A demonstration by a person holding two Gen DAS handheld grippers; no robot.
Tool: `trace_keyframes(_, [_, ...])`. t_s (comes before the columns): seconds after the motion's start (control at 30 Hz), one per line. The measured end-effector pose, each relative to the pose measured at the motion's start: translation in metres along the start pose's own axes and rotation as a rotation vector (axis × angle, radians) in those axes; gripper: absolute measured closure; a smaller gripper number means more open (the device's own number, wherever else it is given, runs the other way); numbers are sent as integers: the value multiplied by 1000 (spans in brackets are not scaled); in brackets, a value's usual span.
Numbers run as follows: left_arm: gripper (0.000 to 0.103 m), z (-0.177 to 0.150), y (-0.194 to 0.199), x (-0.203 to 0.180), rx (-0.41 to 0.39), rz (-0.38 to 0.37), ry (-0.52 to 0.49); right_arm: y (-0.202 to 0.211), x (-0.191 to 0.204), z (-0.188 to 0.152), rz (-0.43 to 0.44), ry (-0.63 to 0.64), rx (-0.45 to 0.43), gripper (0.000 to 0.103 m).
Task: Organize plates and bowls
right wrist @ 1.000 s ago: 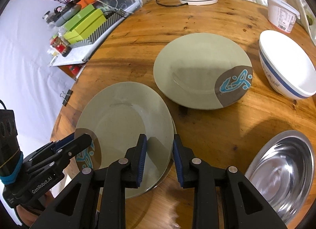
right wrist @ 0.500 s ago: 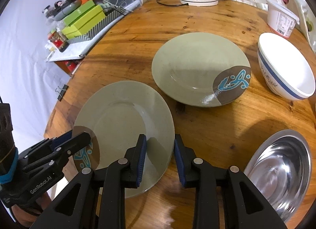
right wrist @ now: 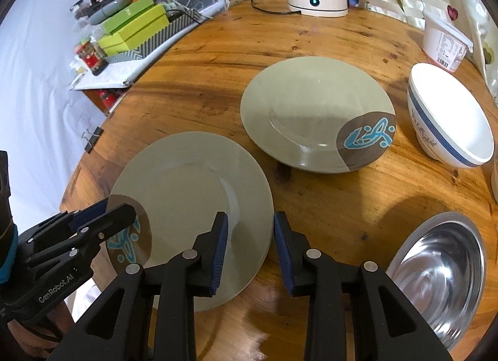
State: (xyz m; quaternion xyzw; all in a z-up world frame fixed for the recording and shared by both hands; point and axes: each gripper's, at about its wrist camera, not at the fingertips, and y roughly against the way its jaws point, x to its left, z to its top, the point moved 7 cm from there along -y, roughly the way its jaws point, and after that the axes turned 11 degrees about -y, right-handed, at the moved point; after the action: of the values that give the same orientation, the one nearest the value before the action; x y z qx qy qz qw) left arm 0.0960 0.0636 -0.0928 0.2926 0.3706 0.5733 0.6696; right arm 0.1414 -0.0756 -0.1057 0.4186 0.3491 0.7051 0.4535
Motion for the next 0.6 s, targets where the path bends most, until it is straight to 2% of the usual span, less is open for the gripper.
trace_keyframes(0.33, [72,5,8,6,-49,1,7,4,1,-1,2,10,-31,73])
trace_keyframes(0.6, [72,6,7,4,-50,-5,-3,4,4,-2,-1,21,-36,73])
